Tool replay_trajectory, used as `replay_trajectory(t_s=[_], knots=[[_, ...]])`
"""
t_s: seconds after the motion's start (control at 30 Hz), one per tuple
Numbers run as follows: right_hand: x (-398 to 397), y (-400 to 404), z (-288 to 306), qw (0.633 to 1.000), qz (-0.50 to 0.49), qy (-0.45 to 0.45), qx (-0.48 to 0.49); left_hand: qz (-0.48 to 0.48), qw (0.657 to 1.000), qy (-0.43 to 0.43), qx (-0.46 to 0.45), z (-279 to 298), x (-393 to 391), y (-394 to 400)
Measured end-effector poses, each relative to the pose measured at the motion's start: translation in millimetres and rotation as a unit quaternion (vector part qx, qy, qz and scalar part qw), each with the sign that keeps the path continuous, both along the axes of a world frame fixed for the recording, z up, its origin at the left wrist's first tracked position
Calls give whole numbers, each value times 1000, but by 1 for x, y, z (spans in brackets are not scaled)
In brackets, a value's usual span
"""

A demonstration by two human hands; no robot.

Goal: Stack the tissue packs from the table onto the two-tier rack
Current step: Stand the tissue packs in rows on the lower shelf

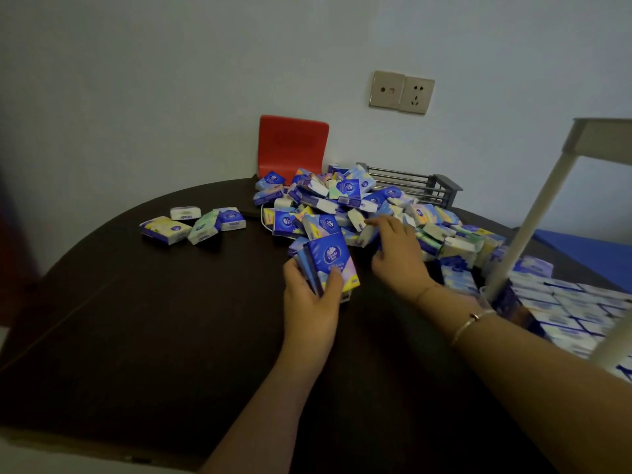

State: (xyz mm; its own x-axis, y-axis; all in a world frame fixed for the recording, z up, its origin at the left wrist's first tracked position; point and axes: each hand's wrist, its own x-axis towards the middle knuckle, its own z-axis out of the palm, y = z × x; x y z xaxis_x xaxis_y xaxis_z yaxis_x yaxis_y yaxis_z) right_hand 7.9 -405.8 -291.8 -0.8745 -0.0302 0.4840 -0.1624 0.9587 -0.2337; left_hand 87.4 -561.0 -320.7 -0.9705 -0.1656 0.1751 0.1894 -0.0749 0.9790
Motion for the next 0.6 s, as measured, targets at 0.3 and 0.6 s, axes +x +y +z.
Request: replay_trajectory(t_s=[0.3, 0.6], knots=[[-54, 12, 0, 941, -46, 1, 336, -1, 1000, -3, 15, -8, -9, 5], [42, -16, 18, 969, 102, 193, -116, 26, 999, -20, 7, 4, 2, 3]])
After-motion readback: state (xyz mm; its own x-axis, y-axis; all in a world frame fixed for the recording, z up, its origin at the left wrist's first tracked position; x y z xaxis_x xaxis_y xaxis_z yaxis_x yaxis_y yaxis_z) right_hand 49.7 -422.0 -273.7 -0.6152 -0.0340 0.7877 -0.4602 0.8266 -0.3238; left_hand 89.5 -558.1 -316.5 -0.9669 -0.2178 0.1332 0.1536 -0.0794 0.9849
